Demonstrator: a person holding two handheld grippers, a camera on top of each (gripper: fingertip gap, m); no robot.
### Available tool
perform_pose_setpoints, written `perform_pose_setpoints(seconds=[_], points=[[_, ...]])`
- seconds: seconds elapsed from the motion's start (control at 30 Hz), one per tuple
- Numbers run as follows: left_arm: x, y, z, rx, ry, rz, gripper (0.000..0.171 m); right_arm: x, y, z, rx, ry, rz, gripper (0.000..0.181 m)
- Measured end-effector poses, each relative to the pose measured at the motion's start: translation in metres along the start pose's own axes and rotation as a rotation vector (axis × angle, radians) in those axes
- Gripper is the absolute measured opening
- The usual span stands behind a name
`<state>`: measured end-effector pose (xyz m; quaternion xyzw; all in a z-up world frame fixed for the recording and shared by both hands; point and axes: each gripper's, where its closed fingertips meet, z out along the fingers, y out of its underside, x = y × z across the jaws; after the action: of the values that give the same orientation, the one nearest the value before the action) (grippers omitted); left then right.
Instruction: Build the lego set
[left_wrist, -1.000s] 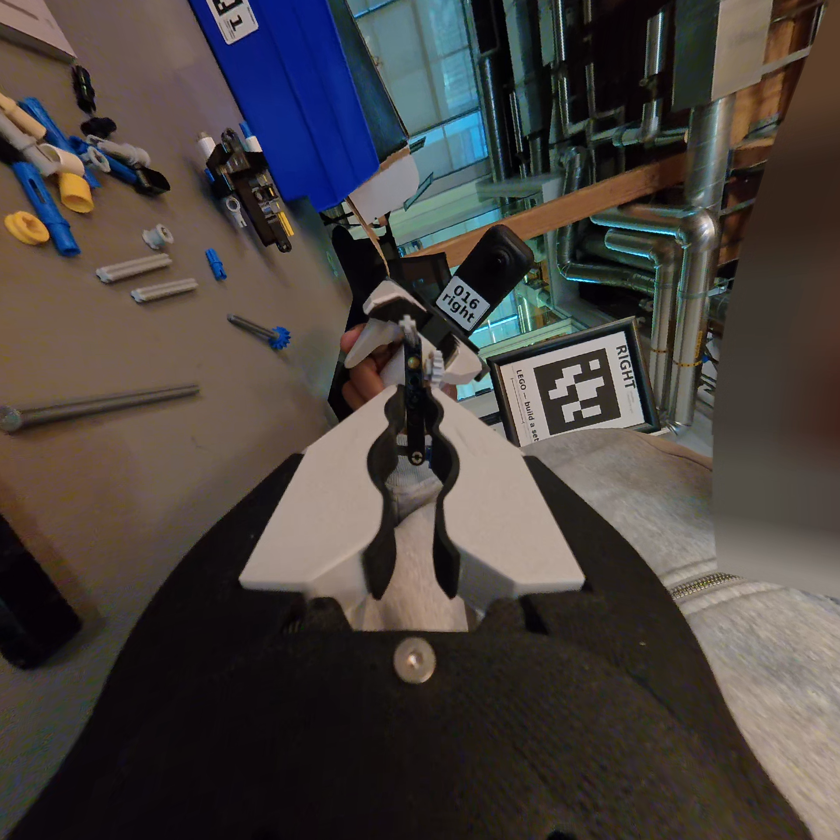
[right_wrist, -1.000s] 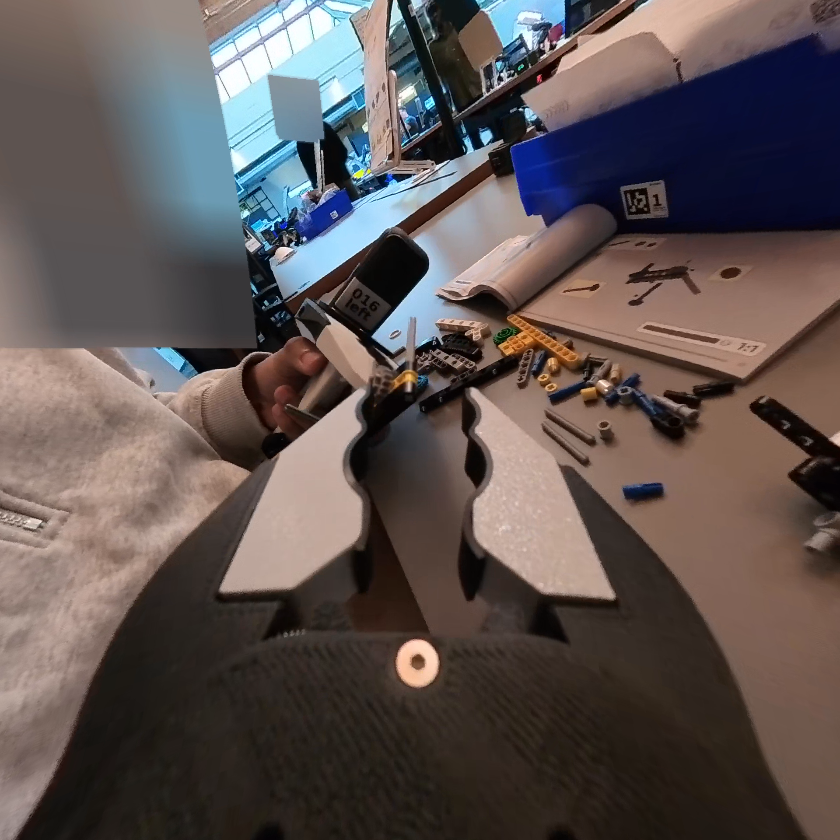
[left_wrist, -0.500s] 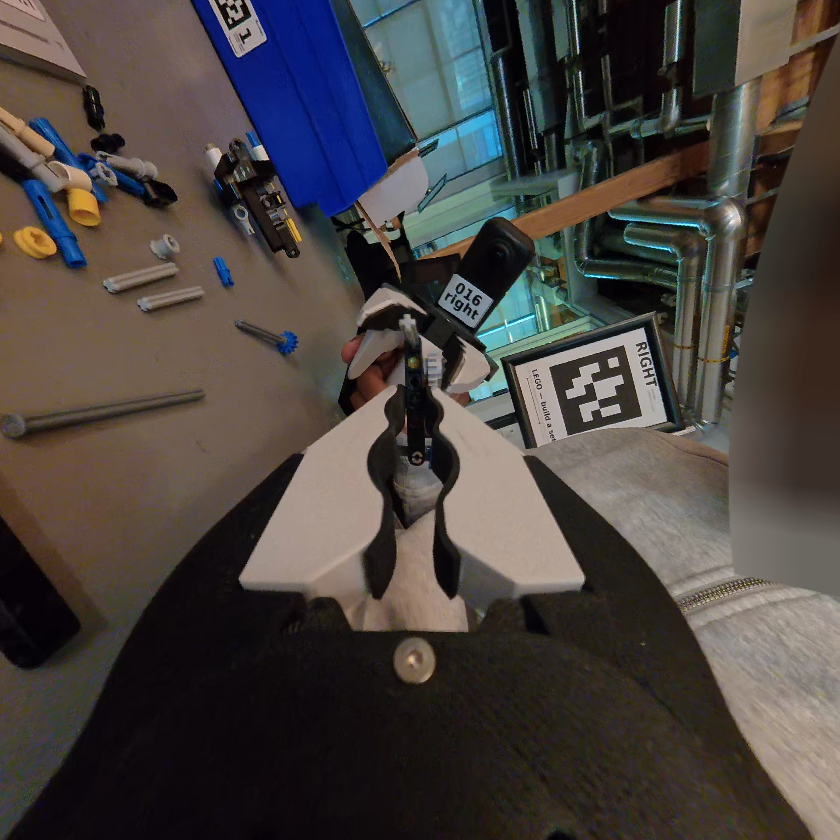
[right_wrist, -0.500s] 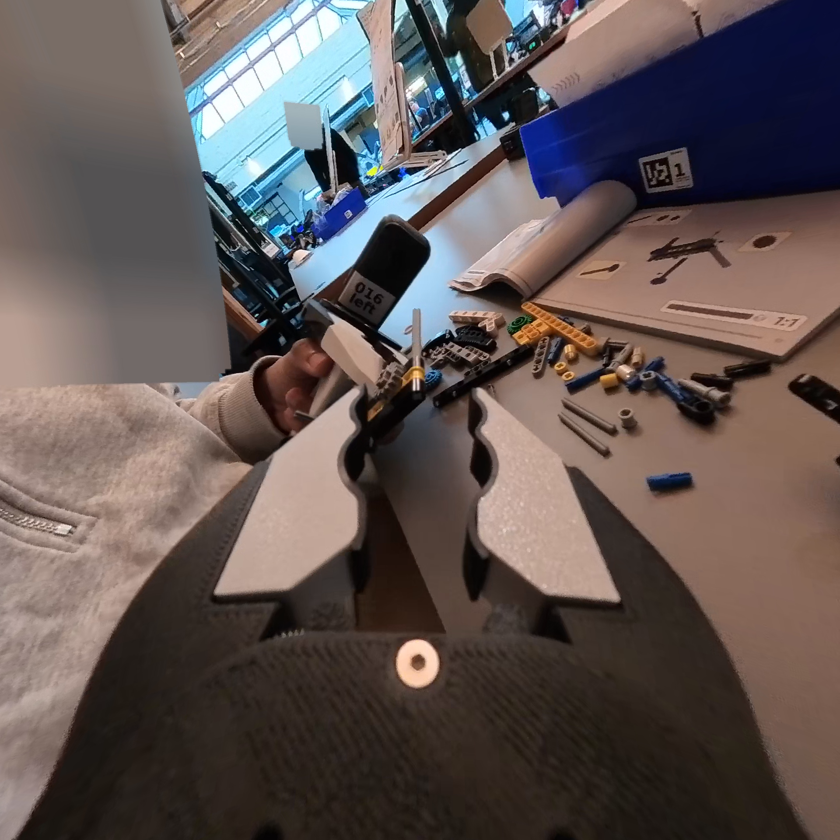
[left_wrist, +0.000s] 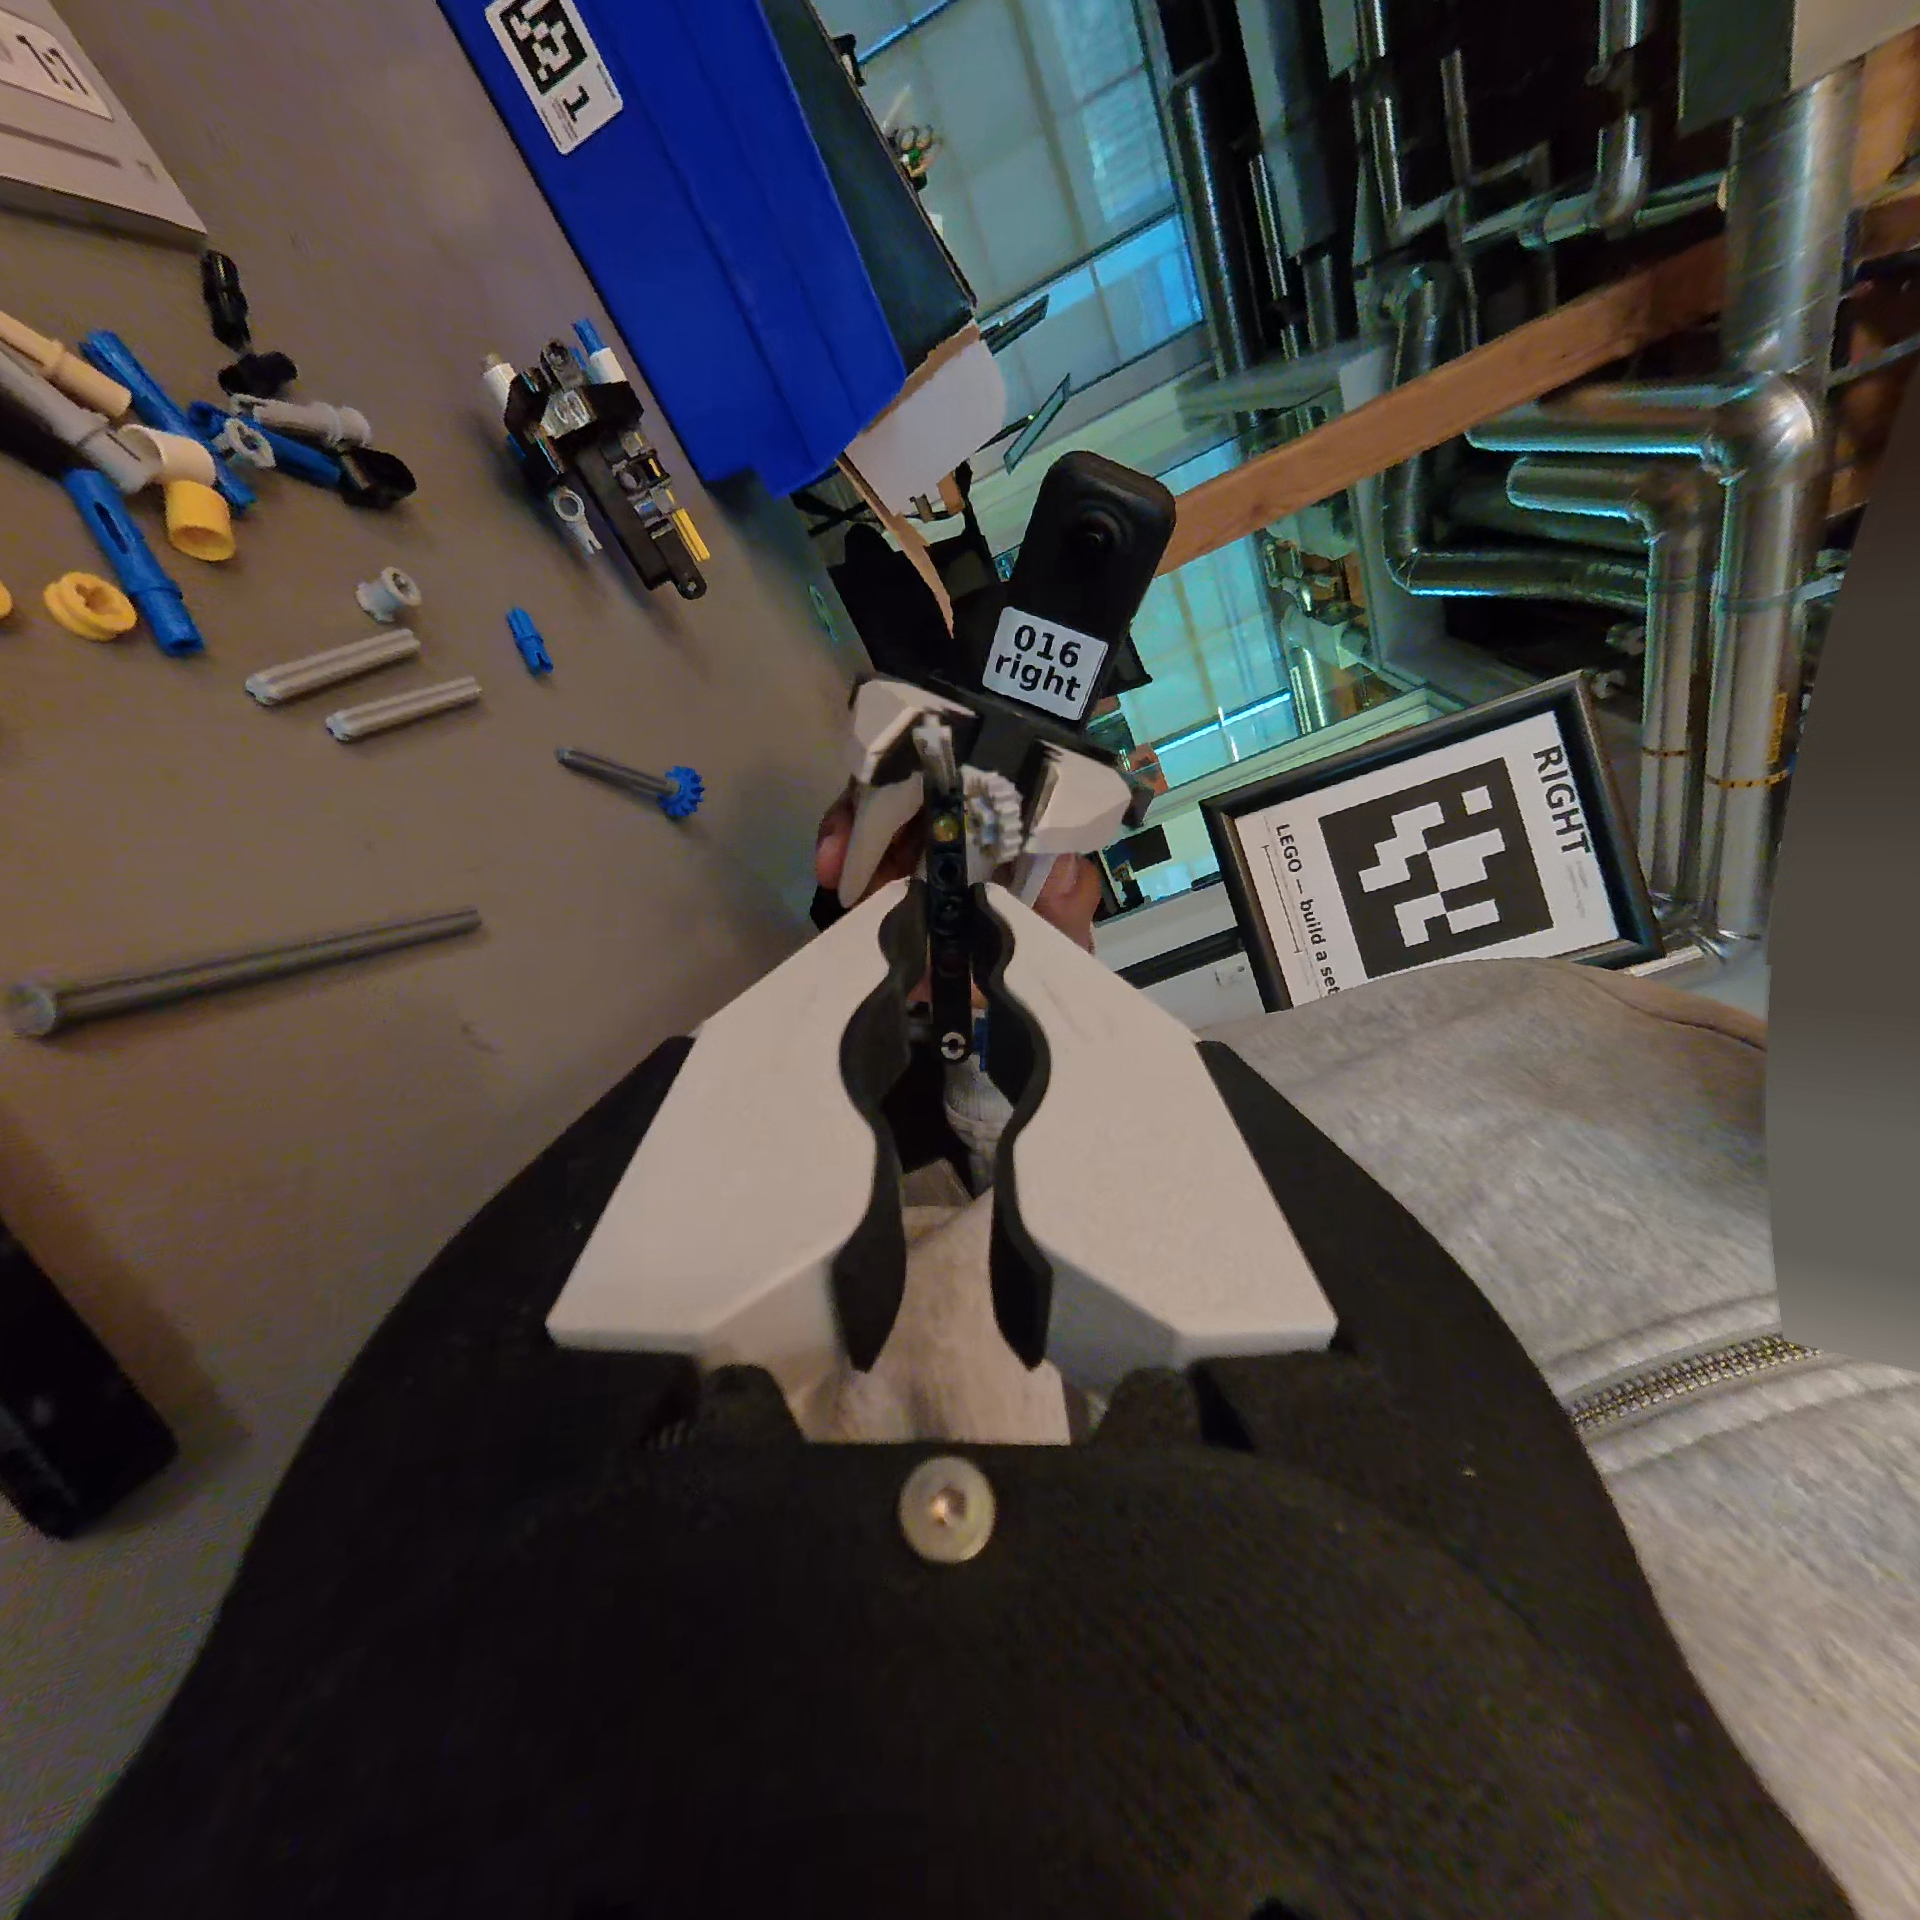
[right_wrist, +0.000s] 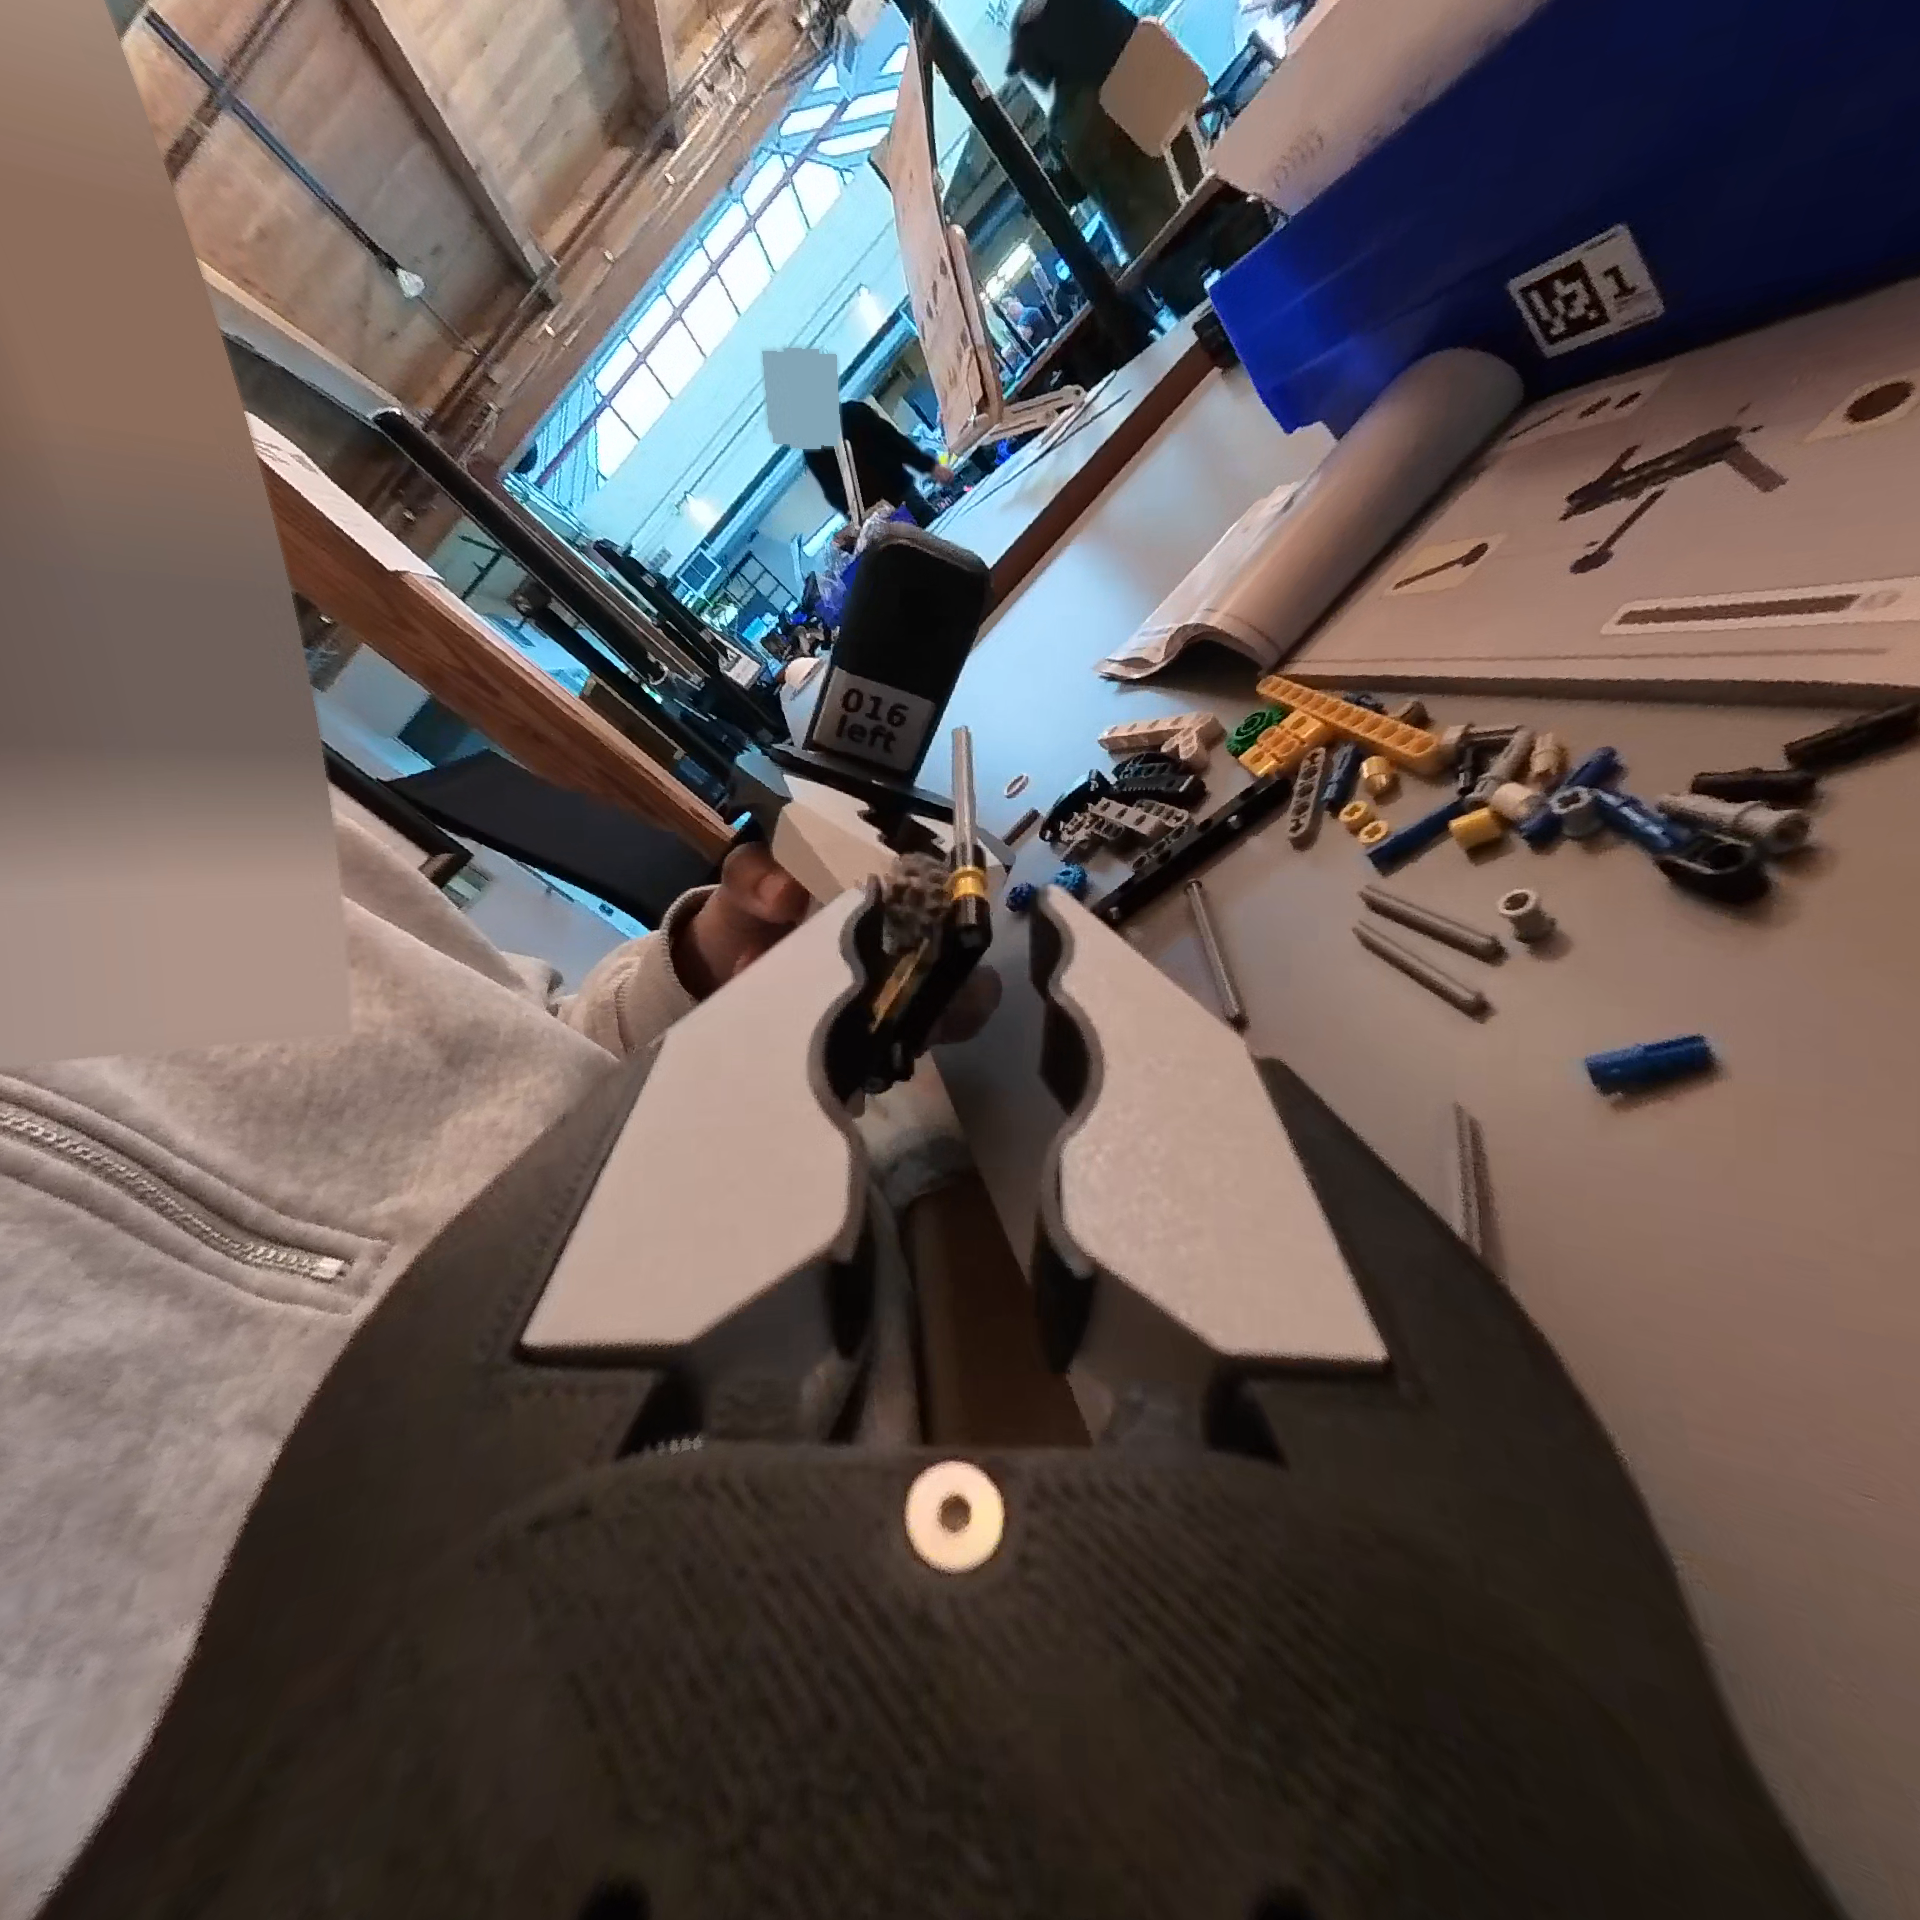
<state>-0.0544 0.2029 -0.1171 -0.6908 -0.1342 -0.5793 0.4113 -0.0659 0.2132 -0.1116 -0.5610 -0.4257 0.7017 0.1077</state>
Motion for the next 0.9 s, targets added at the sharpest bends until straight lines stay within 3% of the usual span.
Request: perform_pose_setpoints(seconds=[0.33, 0.9], points=[[0.0018, -0.0010, -0.0004, 0.003, 0.003, 0.015, 0.005, -0.0036, 0.0028, 0.0019, -0.016, -0.019, 0.000, 0.018], [0.0038, -0.0005, -0.0013, -0.004, 0.007, 0.059, 0.005, -0.0090, 0.0014, 0.0001, -0.003, -0.091, 0.074, 0.020]])
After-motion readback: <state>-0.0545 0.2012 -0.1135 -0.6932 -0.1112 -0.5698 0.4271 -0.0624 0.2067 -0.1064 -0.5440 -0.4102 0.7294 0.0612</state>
